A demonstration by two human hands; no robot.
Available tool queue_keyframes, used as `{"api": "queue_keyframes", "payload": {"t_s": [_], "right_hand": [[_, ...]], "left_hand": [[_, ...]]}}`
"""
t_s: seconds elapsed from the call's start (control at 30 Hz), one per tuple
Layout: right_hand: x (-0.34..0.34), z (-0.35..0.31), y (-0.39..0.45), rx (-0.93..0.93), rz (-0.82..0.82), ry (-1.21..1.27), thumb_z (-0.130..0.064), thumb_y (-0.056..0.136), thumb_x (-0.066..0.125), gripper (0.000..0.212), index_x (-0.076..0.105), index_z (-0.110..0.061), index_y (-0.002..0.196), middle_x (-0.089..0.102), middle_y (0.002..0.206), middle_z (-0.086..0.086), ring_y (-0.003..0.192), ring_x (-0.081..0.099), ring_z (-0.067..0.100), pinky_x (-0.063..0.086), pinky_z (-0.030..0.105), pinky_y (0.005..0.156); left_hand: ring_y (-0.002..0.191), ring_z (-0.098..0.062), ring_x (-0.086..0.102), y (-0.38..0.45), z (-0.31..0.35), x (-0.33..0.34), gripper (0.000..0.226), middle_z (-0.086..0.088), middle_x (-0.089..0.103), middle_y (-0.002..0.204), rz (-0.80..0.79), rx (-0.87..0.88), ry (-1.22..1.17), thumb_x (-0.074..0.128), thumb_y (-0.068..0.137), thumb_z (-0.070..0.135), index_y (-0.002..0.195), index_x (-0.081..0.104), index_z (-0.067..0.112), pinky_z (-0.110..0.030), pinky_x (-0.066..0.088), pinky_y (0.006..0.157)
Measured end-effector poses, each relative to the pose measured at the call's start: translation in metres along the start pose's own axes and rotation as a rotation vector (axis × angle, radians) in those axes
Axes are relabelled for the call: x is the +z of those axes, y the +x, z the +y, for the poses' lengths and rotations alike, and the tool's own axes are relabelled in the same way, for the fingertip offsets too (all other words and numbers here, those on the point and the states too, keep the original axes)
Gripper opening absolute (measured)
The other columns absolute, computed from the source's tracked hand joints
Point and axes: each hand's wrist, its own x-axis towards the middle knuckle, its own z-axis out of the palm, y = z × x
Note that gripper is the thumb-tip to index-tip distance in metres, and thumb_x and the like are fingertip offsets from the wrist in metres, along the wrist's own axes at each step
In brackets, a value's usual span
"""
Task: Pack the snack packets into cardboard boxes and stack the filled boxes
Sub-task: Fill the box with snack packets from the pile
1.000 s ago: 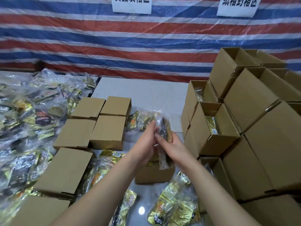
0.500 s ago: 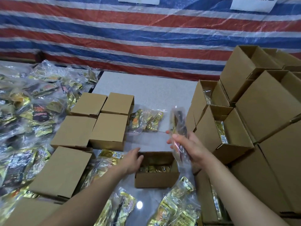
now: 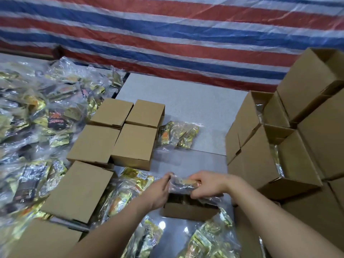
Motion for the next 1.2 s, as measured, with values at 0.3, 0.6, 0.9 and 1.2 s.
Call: {"api": "queue_keyframes", "payload": {"t_s": [0.3, 0.6, 0.9, 1.2], "right_hand": [[0.049, 0.025, 0.054, 0.119, -0.072, -0.217, -0.034, 0.092, 0.063, 0.040, 0.056, -0.025, 0.130, 0.064, 0.128, 0.003, 0.108, 0.060, 0.023, 0.046, 0.029, 0.092], [0.060, 0.023, 0.050, 0.233, 0.110, -0.151, -0.046, 0.089, 0.062, 0.025, 0.069, -0.023, 0.095, 0.069, 0.101, 0.002, 0.091, 0.062, 0.021, 0.042, 0.027, 0.069], [0.078, 0.010, 0.053, 0.365, -0.084, 0.378, -0.071, 0.095, 0.029, 0.048, 0.054, -0.040, 0.122, 0.059, 0.123, -0.004, 0.104, 0.055, 0.009, 0.040, 0.031, 0.102], [0.037, 0.011, 0.014, 0.055, 0.674, -0.076, -0.036, 0.093, 0.057, 0.015, 0.065, -0.025, 0.102, 0.064, 0.096, -0.009, 0.091, 0.061, 0.015, 0.049, 0.032, 0.082]], "left_hand": [[0.140, -0.022, 0.040, 0.001, -0.002, 0.004, 0.047, -0.006, 0.041, 0.155, 0.050, -0.001, -0.023, 0.028, 0.108, 0.039, 0.154, 0.029, 0.028, -0.027, 0.030, 0.115], [0.139, -0.021, 0.041, 0.003, 0.002, 0.009, 0.048, -0.002, 0.040, 0.156, 0.076, 0.017, 0.026, 0.028, 0.108, 0.038, 0.155, 0.027, 0.028, -0.025, 0.030, 0.111], [0.136, -0.025, 0.045, 0.003, 0.003, 0.010, 0.048, -0.006, 0.044, 0.153, 0.068, -0.005, 0.043, 0.029, 0.107, 0.037, 0.154, 0.028, 0.027, -0.031, 0.035, 0.112], [0.125, -0.027, 0.055, 0.002, 0.007, 0.005, 0.048, -0.009, 0.051, 0.146, 0.043, -0.043, 0.088, 0.030, 0.107, 0.038, 0.154, 0.026, 0.030, -0.034, 0.042, 0.106]]}}
